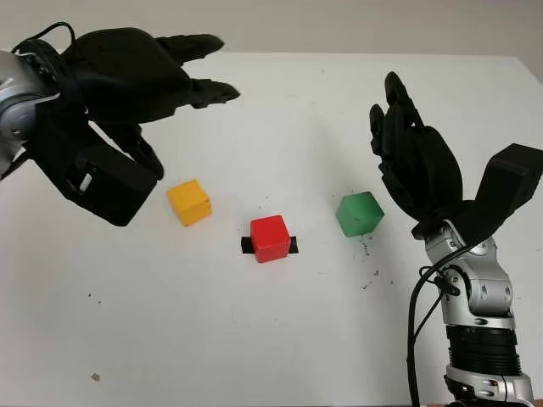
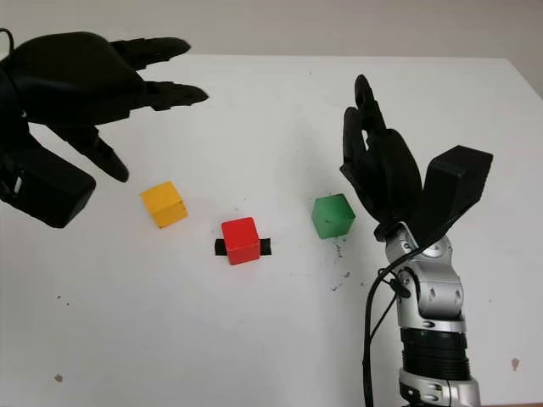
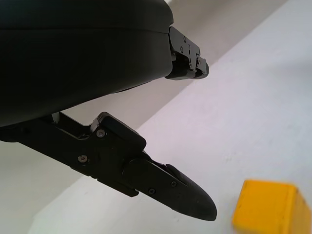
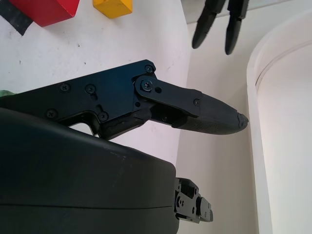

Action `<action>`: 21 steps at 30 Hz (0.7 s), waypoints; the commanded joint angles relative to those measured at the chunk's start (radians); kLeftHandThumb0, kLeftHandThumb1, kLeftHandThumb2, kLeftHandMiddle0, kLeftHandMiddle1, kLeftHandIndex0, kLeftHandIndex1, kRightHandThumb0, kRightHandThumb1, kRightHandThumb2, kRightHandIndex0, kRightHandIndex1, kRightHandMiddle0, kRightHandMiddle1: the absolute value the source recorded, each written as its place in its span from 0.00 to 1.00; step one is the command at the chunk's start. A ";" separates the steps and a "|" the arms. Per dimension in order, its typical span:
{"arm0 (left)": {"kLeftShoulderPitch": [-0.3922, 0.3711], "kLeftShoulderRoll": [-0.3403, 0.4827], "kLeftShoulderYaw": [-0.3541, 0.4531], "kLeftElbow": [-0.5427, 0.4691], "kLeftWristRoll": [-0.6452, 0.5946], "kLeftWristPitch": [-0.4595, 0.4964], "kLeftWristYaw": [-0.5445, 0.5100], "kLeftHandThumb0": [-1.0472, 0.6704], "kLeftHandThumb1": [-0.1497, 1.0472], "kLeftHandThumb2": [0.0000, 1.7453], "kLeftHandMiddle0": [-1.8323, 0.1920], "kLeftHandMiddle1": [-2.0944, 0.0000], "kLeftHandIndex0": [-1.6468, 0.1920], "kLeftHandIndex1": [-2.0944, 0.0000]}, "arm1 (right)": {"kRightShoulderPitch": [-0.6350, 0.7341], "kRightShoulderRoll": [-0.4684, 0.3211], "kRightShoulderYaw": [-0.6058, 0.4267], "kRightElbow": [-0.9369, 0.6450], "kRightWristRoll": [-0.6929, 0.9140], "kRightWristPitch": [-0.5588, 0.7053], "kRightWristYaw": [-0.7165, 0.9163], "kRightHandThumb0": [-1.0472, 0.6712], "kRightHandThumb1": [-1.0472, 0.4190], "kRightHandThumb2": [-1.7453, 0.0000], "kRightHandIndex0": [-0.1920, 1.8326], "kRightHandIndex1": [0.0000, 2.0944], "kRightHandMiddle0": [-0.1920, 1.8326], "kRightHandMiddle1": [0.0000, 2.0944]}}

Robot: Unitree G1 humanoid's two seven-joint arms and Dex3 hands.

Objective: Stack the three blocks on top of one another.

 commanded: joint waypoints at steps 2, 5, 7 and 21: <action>0.033 0.019 -0.009 0.004 0.011 -0.009 0.014 0.23 0.80 0.03 0.96 0.97 0.78 0.97 | -0.006 -0.008 -0.007 -0.006 0.005 -0.014 0.007 0.20 0.00 0.59 0.00 0.00 0.00 0.00; 0.067 0.024 -0.010 -0.001 0.023 -0.026 0.041 0.23 0.80 0.03 0.97 0.97 0.79 0.98 | -0.015 -0.008 -0.007 0.003 0.002 -0.018 0.009 0.19 0.00 0.60 0.00 0.00 0.00 0.00; 0.089 0.025 -0.018 -0.003 0.040 -0.034 0.053 0.22 0.81 0.03 0.97 0.98 0.79 0.98 | -0.018 -0.008 -0.006 0.008 0.000 -0.018 0.008 0.19 0.00 0.60 0.00 0.00 0.00 0.00; 0.169 -0.039 -0.065 0.098 0.141 -0.124 0.365 0.22 0.80 0.03 0.94 0.97 0.72 0.96 | -0.029 -0.019 -0.009 0.023 -0.001 -0.022 0.016 0.20 0.00 0.58 0.00 0.00 0.00 0.00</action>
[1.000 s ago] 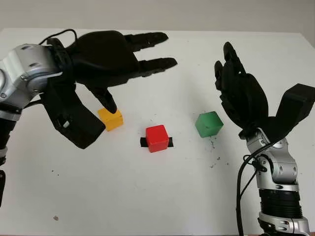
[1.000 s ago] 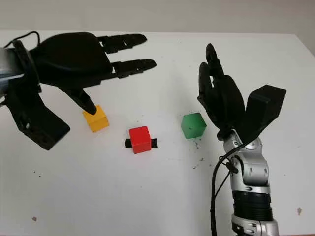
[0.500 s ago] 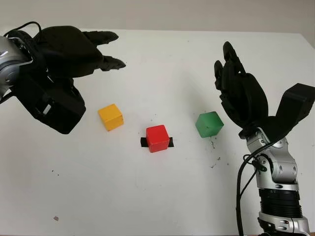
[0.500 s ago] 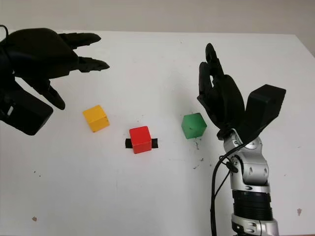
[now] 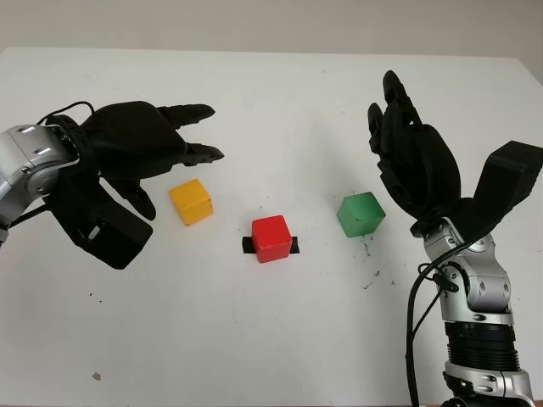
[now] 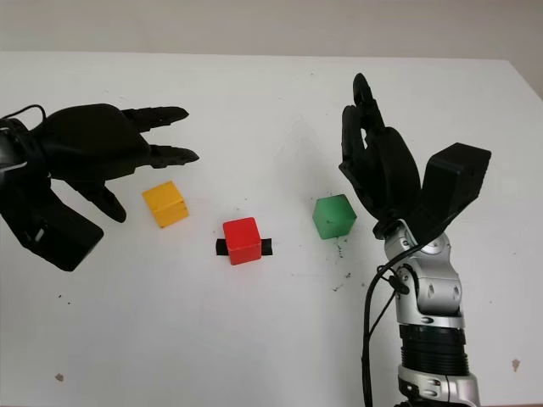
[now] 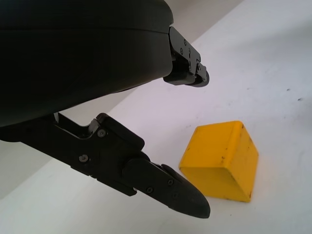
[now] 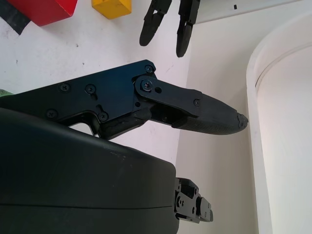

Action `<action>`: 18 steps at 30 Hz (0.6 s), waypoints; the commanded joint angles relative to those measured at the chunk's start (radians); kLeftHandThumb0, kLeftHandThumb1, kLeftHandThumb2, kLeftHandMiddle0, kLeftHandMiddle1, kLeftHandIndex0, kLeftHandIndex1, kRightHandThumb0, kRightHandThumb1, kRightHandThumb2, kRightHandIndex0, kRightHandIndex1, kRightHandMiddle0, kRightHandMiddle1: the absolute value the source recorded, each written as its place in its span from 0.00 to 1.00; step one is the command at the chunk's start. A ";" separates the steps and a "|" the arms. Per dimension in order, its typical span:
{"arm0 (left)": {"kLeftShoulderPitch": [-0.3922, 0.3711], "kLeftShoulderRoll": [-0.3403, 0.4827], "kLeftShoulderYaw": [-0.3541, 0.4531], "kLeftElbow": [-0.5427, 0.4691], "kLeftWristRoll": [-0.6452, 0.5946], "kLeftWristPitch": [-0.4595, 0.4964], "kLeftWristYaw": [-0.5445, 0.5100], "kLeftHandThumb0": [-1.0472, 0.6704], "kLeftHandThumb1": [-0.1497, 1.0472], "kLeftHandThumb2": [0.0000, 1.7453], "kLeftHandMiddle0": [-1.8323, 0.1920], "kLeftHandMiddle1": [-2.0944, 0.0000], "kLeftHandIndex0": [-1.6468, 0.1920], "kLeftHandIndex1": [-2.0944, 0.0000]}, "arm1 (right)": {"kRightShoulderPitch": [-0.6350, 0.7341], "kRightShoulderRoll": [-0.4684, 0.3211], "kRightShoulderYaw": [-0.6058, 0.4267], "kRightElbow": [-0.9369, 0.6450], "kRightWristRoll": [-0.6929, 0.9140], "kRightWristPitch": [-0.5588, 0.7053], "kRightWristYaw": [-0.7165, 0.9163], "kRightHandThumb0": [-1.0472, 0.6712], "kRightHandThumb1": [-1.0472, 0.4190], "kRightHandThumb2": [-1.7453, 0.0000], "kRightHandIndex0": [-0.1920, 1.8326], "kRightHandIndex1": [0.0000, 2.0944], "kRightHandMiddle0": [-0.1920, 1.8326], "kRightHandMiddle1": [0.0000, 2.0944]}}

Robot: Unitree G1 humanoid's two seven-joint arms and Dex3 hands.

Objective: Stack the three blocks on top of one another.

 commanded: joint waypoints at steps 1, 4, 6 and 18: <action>-0.001 -0.006 -0.014 0.022 0.023 -0.016 0.050 0.22 0.80 0.03 0.93 0.97 0.71 0.96 | -0.011 -0.017 -0.009 -0.003 0.000 -0.014 0.005 0.20 0.00 0.58 0.00 0.00 0.00 0.00; -0.008 -0.013 -0.037 0.048 0.064 -0.025 0.106 0.23 0.80 0.03 0.92 0.97 0.69 0.95 | -0.013 -0.017 -0.012 -0.002 0.003 -0.013 0.007 0.19 0.00 0.59 0.00 0.00 0.00 0.00; -0.010 -0.023 -0.048 0.063 0.061 -0.020 0.096 0.25 0.81 0.03 0.92 0.97 0.68 0.95 | -0.014 -0.020 -0.012 -0.002 0.003 -0.010 0.009 0.19 0.00 0.59 0.00 0.00 0.00 0.00; -0.025 -0.049 -0.125 0.134 0.194 -0.019 0.259 0.24 0.82 0.03 0.89 0.97 0.58 0.93 | -0.009 -0.032 -0.019 -0.010 0.011 -0.006 0.022 0.19 0.00 0.59 0.00 0.00 0.00 0.00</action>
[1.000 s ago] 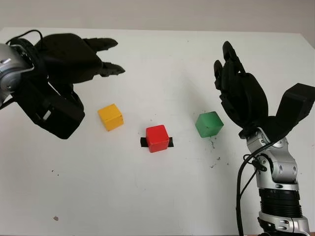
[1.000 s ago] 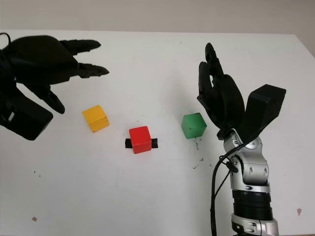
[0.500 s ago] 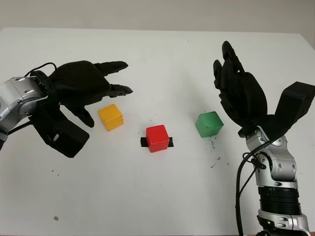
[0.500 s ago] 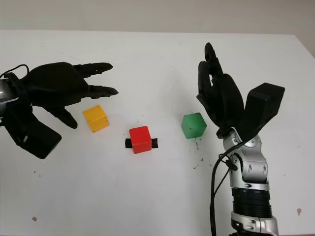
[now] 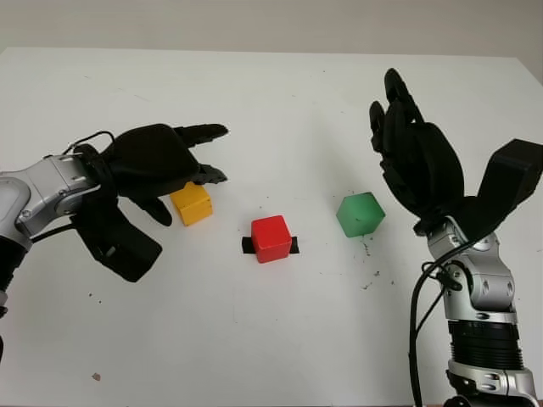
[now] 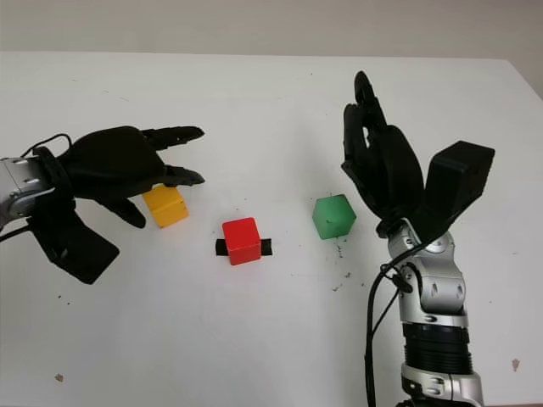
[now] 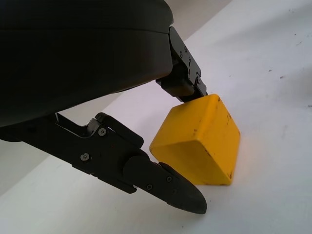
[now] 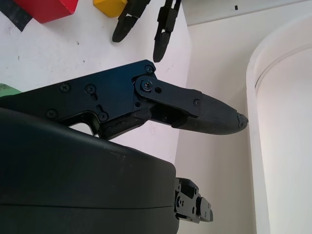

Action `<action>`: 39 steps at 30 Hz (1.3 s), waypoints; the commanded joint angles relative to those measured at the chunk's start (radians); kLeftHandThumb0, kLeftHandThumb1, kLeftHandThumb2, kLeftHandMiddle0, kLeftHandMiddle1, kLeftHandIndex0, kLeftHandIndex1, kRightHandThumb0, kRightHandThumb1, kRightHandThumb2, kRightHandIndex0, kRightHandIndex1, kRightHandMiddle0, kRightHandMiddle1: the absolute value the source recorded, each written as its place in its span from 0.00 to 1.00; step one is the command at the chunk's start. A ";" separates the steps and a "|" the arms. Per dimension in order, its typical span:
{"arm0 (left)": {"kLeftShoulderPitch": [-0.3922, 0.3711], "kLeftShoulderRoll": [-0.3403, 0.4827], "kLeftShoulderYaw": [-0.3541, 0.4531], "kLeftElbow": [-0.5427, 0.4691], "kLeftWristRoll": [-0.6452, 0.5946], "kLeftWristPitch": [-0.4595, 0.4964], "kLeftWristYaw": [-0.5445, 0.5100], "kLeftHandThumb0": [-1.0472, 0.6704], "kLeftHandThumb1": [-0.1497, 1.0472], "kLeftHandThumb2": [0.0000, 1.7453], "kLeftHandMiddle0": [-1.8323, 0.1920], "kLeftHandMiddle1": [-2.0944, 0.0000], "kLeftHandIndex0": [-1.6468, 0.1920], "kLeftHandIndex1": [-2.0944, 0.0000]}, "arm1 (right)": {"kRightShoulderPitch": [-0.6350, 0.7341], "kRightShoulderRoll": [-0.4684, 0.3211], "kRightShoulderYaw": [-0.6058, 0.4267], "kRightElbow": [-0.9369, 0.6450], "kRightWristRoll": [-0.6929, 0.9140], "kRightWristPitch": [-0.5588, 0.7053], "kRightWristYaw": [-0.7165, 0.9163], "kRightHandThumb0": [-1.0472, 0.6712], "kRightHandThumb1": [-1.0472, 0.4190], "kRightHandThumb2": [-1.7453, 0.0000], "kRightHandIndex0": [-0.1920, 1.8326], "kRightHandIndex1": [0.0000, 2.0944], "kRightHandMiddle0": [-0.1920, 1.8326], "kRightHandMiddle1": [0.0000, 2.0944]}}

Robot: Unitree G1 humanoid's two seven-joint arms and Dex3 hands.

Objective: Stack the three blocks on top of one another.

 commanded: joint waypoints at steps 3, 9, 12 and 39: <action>-0.024 -0.009 -0.025 0.036 0.008 -0.009 0.031 0.25 0.82 0.03 0.88 0.96 0.55 0.91 | -0.003 -0.015 -0.009 -0.014 0.003 -0.007 0.003 0.19 0.00 0.59 0.00 0.00 0.00 0.00; -0.034 -0.018 -0.036 0.070 -0.001 -0.017 0.054 0.29 0.86 0.03 0.82 0.97 0.59 0.72 | -0.005 -0.013 -0.011 -0.017 0.012 0.004 0.004 0.19 0.00 0.60 0.00 0.00 0.00 0.00; -0.040 -0.020 -0.037 0.092 -0.008 -0.031 0.074 0.32 0.87 0.03 0.79 0.97 0.63 0.51 | -0.005 -0.012 -0.009 -0.018 0.009 0.005 0.001 0.19 0.00 0.60 0.00 0.00 0.00 0.00; -0.145 -0.039 0.123 -0.004 -0.595 0.162 -0.609 0.37 0.93 0.04 0.76 0.98 0.67 0.37 | 0.003 0.001 0.000 -0.015 0.003 -0.008 -0.020 0.20 0.00 0.60 0.00 0.00 0.00 0.00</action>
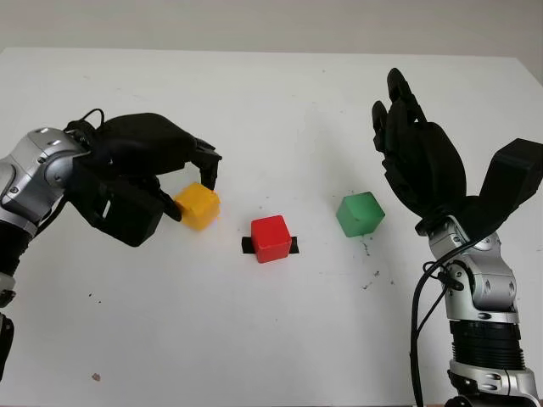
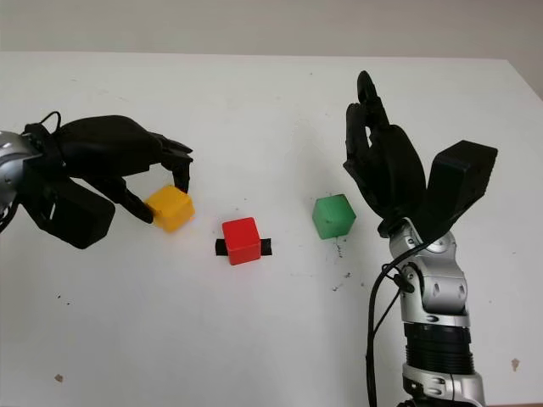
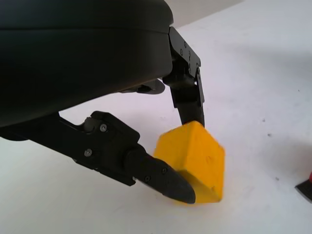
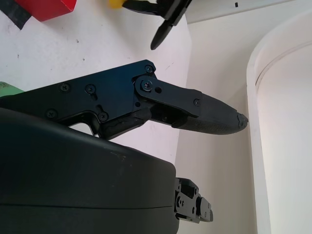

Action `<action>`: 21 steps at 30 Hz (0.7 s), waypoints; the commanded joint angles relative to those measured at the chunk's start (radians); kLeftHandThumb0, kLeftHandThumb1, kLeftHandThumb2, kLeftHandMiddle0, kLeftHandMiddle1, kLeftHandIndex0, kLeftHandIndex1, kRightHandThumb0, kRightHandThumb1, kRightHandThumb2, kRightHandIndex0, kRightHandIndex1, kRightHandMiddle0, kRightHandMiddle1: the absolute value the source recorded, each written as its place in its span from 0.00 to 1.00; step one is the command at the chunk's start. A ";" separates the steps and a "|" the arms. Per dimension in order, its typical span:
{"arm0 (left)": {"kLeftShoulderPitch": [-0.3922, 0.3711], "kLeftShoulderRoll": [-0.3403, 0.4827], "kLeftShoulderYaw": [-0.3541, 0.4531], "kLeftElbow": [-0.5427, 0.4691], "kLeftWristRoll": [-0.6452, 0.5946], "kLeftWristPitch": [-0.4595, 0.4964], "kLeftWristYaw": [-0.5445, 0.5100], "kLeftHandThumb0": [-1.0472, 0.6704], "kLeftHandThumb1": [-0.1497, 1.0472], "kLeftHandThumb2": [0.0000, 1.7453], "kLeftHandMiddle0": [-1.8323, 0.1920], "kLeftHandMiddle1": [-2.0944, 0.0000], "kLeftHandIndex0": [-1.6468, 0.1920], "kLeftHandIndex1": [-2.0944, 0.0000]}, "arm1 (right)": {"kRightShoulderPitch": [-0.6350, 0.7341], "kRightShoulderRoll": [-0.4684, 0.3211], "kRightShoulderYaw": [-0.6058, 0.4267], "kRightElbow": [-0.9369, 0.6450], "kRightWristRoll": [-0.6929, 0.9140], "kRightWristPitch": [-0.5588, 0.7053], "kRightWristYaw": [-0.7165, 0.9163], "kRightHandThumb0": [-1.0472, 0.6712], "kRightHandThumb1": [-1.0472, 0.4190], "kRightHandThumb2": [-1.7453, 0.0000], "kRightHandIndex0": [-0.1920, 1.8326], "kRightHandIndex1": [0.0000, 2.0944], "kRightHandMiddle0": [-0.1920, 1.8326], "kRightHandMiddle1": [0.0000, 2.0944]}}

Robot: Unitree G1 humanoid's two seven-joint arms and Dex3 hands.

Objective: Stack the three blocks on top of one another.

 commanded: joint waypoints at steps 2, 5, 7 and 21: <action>-0.067 -0.008 0.034 -0.044 -0.060 0.053 -0.073 0.37 0.94 0.04 0.78 0.98 0.67 0.36 | 0.003 0.002 0.000 -0.017 0.000 -0.008 -0.005 0.20 0.00 0.60 0.00 0.00 0.00 0.00; -0.095 -0.028 0.049 -0.081 -0.114 0.145 -0.145 0.38 0.95 0.04 0.78 0.98 0.68 0.36 | 0.004 0.004 0.003 -0.018 0.000 -0.002 -0.009 0.19 0.00 0.61 0.00 0.00 0.00 0.00; -0.106 -0.045 0.060 -0.100 -0.154 0.207 -0.186 0.37 0.95 0.04 0.79 0.98 0.68 0.37 | 0.006 0.004 0.005 -0.021 0.001 0.000 -0.009 0.19 0.00 0.61 0.00 0.00 0.00 0.00; -0.011 -0.175 0.211 -0.199 -0.513 0.542 -0.235 0.34 0.95 0.03 0.78 0.97 0.68 0.29 | 0.025 0.010 0.000 -0.039 0.017 0.008 -0.013 0.19 0.00 0.62 0.00 0.00 0.00 0.00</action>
